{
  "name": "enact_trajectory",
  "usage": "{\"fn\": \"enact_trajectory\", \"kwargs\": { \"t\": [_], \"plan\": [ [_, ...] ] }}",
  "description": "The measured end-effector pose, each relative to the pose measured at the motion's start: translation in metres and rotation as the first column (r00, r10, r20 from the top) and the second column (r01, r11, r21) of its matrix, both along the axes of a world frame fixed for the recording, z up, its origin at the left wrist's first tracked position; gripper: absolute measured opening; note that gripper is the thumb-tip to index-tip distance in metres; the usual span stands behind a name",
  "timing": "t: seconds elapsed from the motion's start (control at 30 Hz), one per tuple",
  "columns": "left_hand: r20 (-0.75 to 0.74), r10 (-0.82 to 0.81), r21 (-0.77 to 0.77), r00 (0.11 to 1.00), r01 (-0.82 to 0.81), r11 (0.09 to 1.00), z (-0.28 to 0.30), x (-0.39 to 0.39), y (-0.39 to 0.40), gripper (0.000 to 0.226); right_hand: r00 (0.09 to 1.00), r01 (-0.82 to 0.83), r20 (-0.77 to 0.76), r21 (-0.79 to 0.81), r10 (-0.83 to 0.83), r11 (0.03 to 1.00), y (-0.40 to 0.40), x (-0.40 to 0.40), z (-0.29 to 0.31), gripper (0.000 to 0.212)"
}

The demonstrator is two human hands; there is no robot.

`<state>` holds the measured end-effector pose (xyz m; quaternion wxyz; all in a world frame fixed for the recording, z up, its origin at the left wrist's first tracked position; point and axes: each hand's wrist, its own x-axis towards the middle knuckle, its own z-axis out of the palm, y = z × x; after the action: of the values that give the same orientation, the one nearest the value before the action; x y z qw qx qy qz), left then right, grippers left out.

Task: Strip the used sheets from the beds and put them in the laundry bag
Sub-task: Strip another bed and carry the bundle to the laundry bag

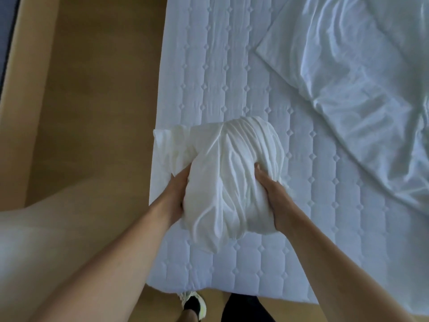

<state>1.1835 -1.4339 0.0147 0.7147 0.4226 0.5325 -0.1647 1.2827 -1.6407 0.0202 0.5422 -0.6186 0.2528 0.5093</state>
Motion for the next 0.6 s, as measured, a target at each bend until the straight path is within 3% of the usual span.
{"fn": "enact_trajectory", "kwargs": {
  "t": [0.07, 0.1, 0.17, 0.27, 0.33, 0.4, 0.47, 0.5, 0.57, 0.6],
  "plan": [
    [0.079, -0.051, -0.064, 0.996, 0.056, 0.996, 0.016, 0.005, -0.009, 0.04, 0.999, -0.024, -0.026, 0.035, 0.025, 0.999, -0.019, 0.006, 0.013, 0.07],
    [0.085, -0.073, -0.089, 0.994, 0.08, 0.993, 0.021, 0.006, -0.017, 0.03, 0.999, -0.027, -0.037, 0.039, 0.029, 0.999, -0.027, 0.011, 0.02, 0.071],
    [0.054, -0.078, -0.142, 0.995, 0.085, 0.986, 0.022, 0.01, -0.037, 0.038, 0.999, -0.036, -0.022, -0.009, 0.036, 0.999, -0.042, 0.021, 0.033, 0.068],
    [-0.07, 0.073, -0.145, 0.995, -0.083, 0.986, 0.005, 0.013, -0.062, 0.059, 0.991, -0.126, 0.019, -0.136, 0.13, 0.983, -0.049, 0.034, 0.034, 0.06],
    [-0.209, 0.185, -0.161, 0.96, -0.221, 0.962, -0.009, 0.008, -0.073, 0.045, 0.986, -0.169, -0.033, -0.117, 0.166, 0.979, -0.043, 0.035, 0.027, 0.07],
    [-0.253, 0.208, -0.177, 0.945, -0.257, 0.95, -0.011, 0.006, -0.072, 0.034, 0.98, -0.199, -0.036, -0.174, 0.195, 0.965, -0.037, 0.037, 0.014, 0.084],
    [-0.171, 0.148, -0.024, 0.974, -0.154, 0.988, -0.015, 0.008, -0.059, 0.035, 0.983, -0.181, -0.006, -0.252, 0.185, 0.951, -0.028, 0.042, 0.002, 0.093],
    [-0.115, 0.092, 0.139, 0.989, -0.076, 0.987, -0.015, 0.009, -0.052, 0.055, 0.986, -0.158, 0.009, -0.263, 0.166, 0.952, -0.026, 0.044, -0.002, 0.094],
    [0.05, -0.089, 0.47, 0.995, 0.056, 0.881, 0.001, 0.013, -0.041, 0.084, 0.988, -0.143, 0.025, -0.251, 0.154, 0.957, -0.027, 0.046, -0.008, 0.093],
    [0.161, -0.241, 0.566, 0.957, 0.111, 0.817, 0.01, 0.016, -0.04, 0.092, 0.988, -0.145, 0.023, -0.234, 0.155, 0.961, -0.028, 0.048, -0.009, 0.089]
  ]
}}
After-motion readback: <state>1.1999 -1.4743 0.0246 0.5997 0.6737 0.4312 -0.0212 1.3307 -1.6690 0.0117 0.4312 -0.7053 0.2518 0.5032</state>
